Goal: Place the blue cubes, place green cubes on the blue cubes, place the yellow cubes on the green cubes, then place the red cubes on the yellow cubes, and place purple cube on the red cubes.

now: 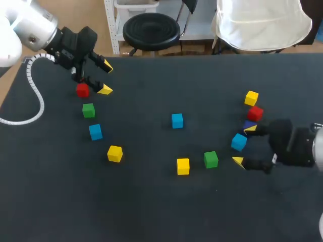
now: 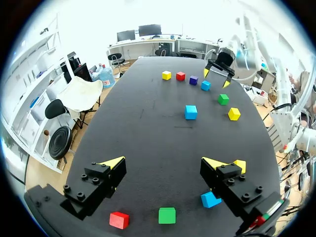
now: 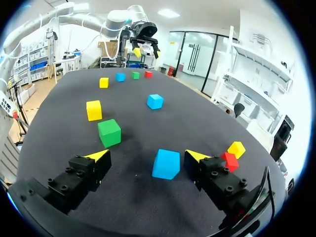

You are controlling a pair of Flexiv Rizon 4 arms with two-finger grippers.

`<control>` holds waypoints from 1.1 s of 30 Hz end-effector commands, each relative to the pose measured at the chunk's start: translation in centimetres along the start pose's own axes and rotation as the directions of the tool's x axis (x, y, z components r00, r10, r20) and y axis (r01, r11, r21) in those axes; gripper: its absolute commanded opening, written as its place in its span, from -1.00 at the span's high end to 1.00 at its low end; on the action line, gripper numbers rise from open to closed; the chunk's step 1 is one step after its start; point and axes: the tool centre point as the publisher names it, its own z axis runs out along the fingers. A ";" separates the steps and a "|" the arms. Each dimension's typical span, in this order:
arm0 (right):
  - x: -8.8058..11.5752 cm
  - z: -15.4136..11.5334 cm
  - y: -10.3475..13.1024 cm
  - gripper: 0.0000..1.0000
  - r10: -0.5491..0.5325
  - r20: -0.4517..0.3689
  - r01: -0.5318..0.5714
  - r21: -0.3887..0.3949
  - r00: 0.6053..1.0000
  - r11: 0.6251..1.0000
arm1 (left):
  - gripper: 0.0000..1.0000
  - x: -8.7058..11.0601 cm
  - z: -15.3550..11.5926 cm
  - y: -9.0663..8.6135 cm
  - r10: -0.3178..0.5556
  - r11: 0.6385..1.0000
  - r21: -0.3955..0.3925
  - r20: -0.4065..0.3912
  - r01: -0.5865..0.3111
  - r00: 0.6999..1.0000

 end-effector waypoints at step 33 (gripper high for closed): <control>1.9 1.9 -2.1 0.00 0.081 0.109 -0.080 -0.006 0.991 0.997 | -1.00 0.0 0.0 -0.1 0.000 1.000 -0.003 0.000 0.000 1.000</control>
